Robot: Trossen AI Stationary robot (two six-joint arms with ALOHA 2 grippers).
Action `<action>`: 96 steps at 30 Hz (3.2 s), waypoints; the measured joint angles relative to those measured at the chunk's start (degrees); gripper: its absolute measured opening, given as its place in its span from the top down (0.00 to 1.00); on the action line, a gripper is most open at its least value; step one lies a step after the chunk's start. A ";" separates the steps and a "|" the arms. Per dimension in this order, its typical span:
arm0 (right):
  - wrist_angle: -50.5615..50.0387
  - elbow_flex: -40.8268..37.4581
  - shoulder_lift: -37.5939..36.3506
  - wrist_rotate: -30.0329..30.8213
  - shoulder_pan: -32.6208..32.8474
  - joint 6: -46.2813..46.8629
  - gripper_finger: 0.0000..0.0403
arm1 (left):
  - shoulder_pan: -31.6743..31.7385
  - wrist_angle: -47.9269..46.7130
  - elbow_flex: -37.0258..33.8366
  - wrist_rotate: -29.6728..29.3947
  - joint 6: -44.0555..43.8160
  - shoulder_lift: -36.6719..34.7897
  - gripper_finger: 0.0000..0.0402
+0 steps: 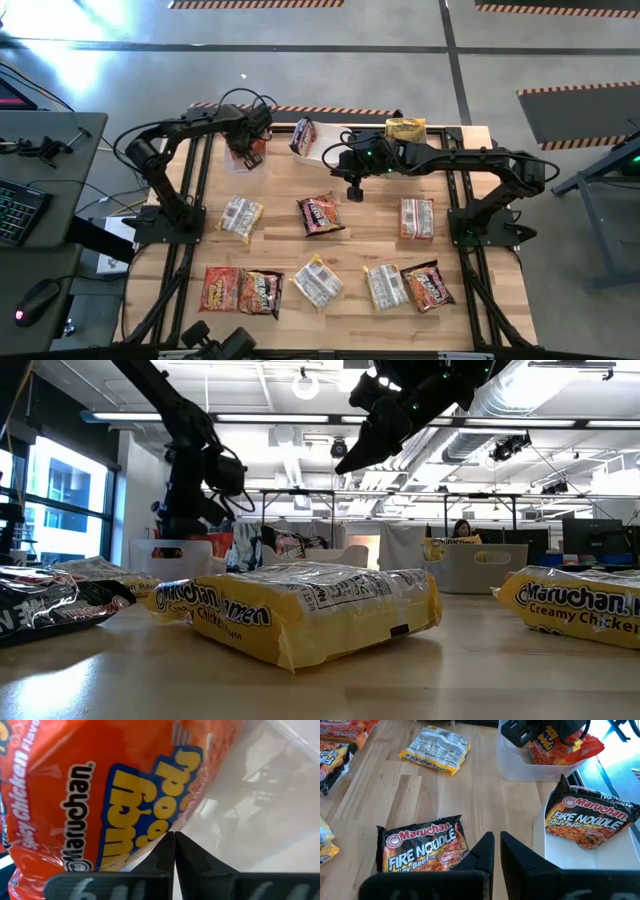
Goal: Sort Maruchan noodles
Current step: Put the orange noodle pack into the transparent bin, then put the black noodle pack into the white bin
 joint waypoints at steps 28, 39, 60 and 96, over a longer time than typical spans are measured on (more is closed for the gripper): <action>27.08 -14.51 -0.07 0.42 0.29 4.43 0.97 | -2.94 6.06 -1.62 3.11 -3.10 -11.25 1.00; 33.86 -19.67 -0.48 0.35 1.69 6.73 0.97 | -16.10 10.01 -12.84 13.46 -7.35 -25.65 1.00; 31.88 -19.67 -0.52 0.26 2.54 5.70 0.97 | -54.76 35.27 -22.48 35.91 -26.99 -22.42 0.72; 28.72 -19.67 -0.55 0.26 2.54 5.63 0.97 | -63.42 43.10 -22.49 41.94 -30.32 -7.21 0.97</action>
